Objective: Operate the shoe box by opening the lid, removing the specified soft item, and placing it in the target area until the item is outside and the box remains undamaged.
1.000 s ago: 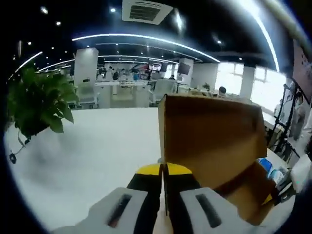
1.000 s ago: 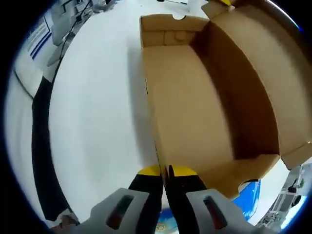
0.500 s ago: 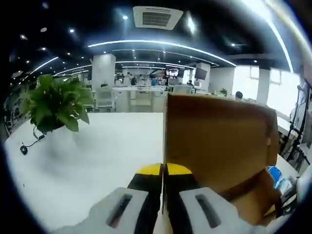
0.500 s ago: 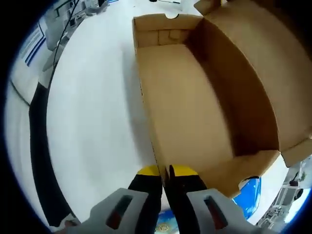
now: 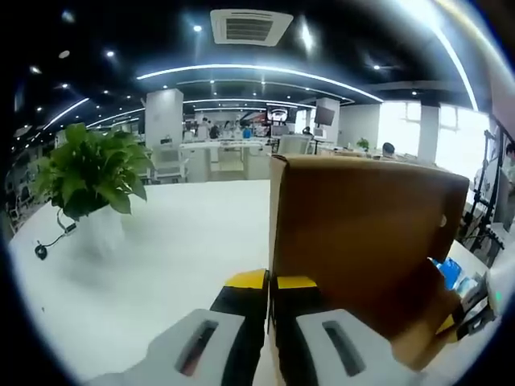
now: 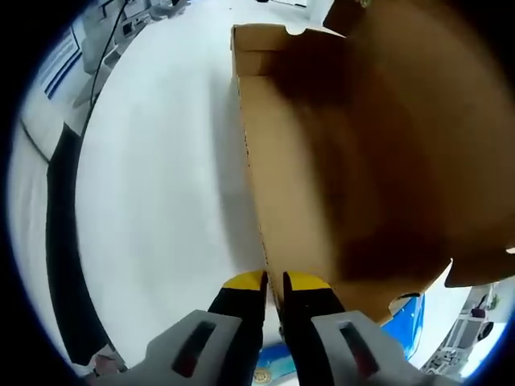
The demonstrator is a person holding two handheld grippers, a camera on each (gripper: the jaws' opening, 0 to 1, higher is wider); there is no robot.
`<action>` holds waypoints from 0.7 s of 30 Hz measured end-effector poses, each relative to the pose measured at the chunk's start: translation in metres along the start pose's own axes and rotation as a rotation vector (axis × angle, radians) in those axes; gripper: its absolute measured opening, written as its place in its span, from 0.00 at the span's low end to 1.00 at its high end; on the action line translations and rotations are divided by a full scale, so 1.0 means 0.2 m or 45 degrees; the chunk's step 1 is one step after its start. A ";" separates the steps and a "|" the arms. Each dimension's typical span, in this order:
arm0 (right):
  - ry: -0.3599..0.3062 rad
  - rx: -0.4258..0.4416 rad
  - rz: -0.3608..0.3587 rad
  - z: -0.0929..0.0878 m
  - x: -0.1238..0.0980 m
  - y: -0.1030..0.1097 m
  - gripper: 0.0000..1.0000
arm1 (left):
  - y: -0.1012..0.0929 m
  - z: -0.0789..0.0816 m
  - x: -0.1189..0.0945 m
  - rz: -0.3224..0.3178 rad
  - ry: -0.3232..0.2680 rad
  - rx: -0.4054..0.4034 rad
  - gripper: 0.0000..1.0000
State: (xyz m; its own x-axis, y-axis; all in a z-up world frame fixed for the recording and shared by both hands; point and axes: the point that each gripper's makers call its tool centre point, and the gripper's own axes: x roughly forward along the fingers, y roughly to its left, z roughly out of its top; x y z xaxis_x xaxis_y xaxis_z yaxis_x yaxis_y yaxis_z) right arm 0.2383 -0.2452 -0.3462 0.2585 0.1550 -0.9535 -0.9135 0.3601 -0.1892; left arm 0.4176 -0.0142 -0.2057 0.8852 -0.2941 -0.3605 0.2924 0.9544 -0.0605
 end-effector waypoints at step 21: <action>-0.201 -0.067 -0.330 0.07 -0.08 -0.05 0.35 | -0.03 -0.05 -0.05 -0.003 0.016 0.041 0.00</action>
State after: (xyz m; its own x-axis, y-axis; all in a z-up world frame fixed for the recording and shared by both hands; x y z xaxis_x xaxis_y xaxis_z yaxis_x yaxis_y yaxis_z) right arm 0.2481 -0.2384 -0.3263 0.5270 0.2068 -0.8243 -0.8247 0.3587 -0.4372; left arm 0.4034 -0.0166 -0.2108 0.8799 -0.2952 -0.3723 0.3059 0.9515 -0.0316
